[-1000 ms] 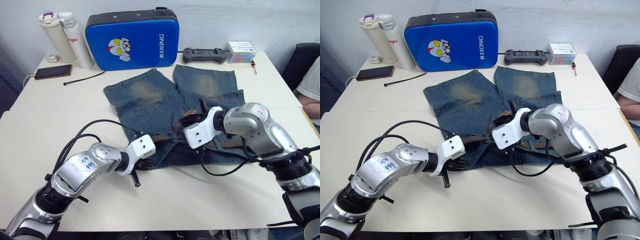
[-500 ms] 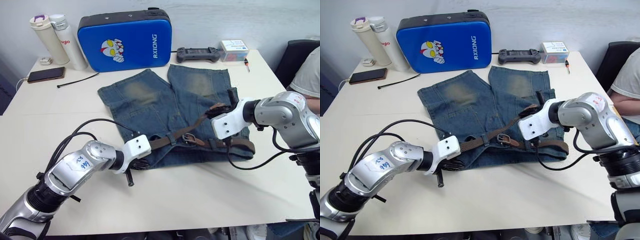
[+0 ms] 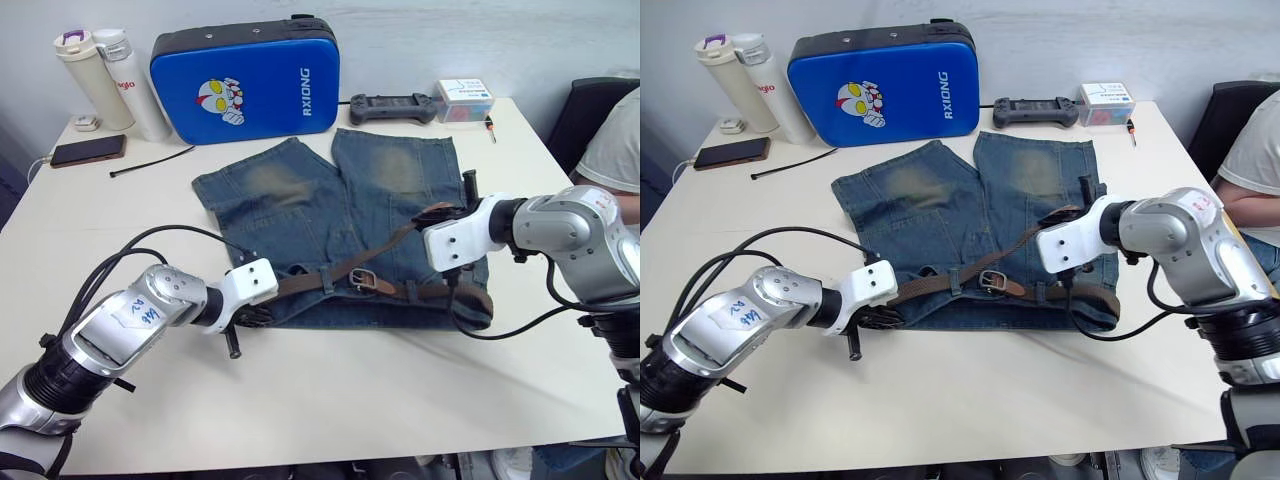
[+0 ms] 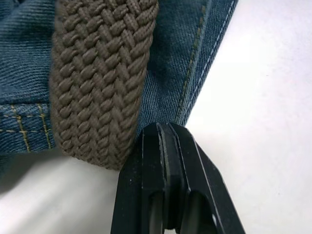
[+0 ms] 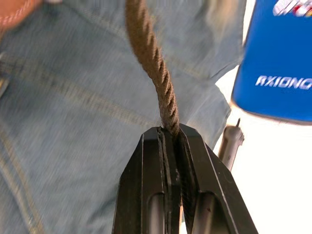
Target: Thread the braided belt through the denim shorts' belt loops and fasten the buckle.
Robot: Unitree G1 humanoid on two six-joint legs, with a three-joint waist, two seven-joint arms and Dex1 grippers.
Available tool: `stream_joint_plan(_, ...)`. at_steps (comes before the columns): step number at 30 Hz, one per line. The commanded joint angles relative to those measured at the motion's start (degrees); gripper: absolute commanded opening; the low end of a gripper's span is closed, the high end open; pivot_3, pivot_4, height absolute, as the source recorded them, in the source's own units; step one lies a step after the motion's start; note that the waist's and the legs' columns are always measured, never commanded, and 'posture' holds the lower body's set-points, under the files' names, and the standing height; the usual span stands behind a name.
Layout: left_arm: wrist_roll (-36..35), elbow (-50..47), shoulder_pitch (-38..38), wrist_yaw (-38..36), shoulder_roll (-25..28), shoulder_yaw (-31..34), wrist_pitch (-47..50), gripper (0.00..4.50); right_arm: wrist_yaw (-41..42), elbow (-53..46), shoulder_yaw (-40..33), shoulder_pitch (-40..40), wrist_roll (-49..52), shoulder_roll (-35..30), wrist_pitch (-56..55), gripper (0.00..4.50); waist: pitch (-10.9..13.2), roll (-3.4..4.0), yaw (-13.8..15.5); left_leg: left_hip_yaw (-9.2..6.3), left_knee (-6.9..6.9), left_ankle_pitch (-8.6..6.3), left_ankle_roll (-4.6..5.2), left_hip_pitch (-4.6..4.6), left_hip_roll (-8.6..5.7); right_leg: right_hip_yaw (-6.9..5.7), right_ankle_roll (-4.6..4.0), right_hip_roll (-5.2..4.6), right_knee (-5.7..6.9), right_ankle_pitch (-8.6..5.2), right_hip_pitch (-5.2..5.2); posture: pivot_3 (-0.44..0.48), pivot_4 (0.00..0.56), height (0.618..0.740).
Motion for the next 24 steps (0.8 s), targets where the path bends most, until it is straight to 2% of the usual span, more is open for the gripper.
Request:
stream_joint_plan(1,-1.5,1.7,-0.4,-3.0,2.9,4.5,4.0,0.0,0.3,-2.6,-1.1,-0.2,1.7,0.7,0.8,0.08,0.0,0.0,-0.1,0.0,-0.01,0.0,0.0,-0.02,0.0,0.0,0.0,0.0,0.0,0.0,-0.03,0.0,0.15,0.74)
stream_joint_plan(5,-8.7,-0.3,1.2,-13.3,9.8,10.5,5.7,1.2,0.8,-2.9,-1.2,-0.4,2.3,1.3,0.5,0.0,0.1,-0.06,0.0,0.0,0.01,0.0,0.0,-0.2,0.01,-0.02,0.0,0.0,0.0,0.0,-0.21,0.0,0.15,0.74)
stream_joint_plan(7,-12.5,0.3,2.5,-20.4,15.7,14.8,5.1,2.21,0.9,-2.8,-1.3,-0.7,2.7,1.4,0.1,0.0,0.1,-0.05,0.0,0.01,0.0,0.0,-0.02,-0.36,0.01,-0.01,0.0,-0.01,0.0,0.0,-0.36,0.0,0.15,0.74)
stream_joint_plan(8,-13.9,0.8,3.3,-23.9,18.6,16.8,4.2,2.43,0.8,-2.6,-1.3,-0.9,2.8,1.5,-0.1,0.0,0.1,-0.13,-0.1,0.02,0.01,0.0,-0.02,-0.36,-0.01,0.0,0.0,-0.02,0.0,0.0,-0.4,0.0,0.15,0.74)
stream_joint_plan(9,-15.1,1.1,4.2,-26.7,20.9,18.7,3.5,2.85,0.7,-2.5,-1.4,-1.1,2.7,1.6,-0.2,0.0,0.1,-0.16,-0.1,0.04,0.03,0.0,-0.04,-0.56,0.01,0.0,-0.02,-0.02,0.06,-0.01,-0.65,0.0,0.15,0.74)
stream_joint_plan(11,-16.7,2.0,5.4,-30.2,23.7,21.3,2.2,3.63,0.3,-2.4,-1.4,-1.3,2.6,1.8,-0.4,0.0,0.2,-0.12,0.1,0.07,0.04,0.01,-0.05,-0.62,-0.01,0.01,-0.03,-0.04,0.07,-0.02,-0.74,0.0,0.15,0.74)
stream_joint_plan(13,-17.6,4.9,4.2,-31.3,23.7,23.8,1.5,4.45,-0.3,-1.9,-1.5,-1.8,2.4,2.2,-0.5,0.0,0.2,-0.11,0.3,0.09,0.04,0.0,-0.05,-0.62,-0.01,0.02,-0.04,-0.04,0.06,-0.02,-0.73,0.0,0.15,0.74)
stream_joint_plan(17,-16.7,12.1,-6.1,-26.3,16.4,24.0,1.3,4.45,-1.1,-1.6,-1.3,-2.4,1.8,3.0,-0.5,0.0,0.2,-0.16,0.6,0.07,0.13,0.0,-0.02,-0.63,-0.01,-0.03,-0.04,-0.04,0.15,-0.02,-0.72,0.0,0.15,0.74)
stream_joint_plan(22,-16.1,11.8,-13.2,-17.8,4.5,22.0,2.8,4.45,-2.4,-2.2,-1.5,-2.4,1.4,3.9,0.0,0.0,0.2,-0.16,0.4,0.11,0.15,-0.03,0.04,-0.68,-0.03,0.02,0.03,-0.05,0.27,0.01,-0.72,0.0,0.15,0.74)
stream_joint_plan(24,-16.4,10.3,-15.8,-11.1,-3.1,21.4,5.8,3.89,-2.8,-3.1,-1.7,-1.8,1.1,3.9,0.6,0.0,0.2,-0.16,0.4,0.11,0.2,-0.03,0.04,-0.86,-0.02,0.01,0.05,-0.04,0.31,0.03,-0.89,0.0,0.15,0.74)
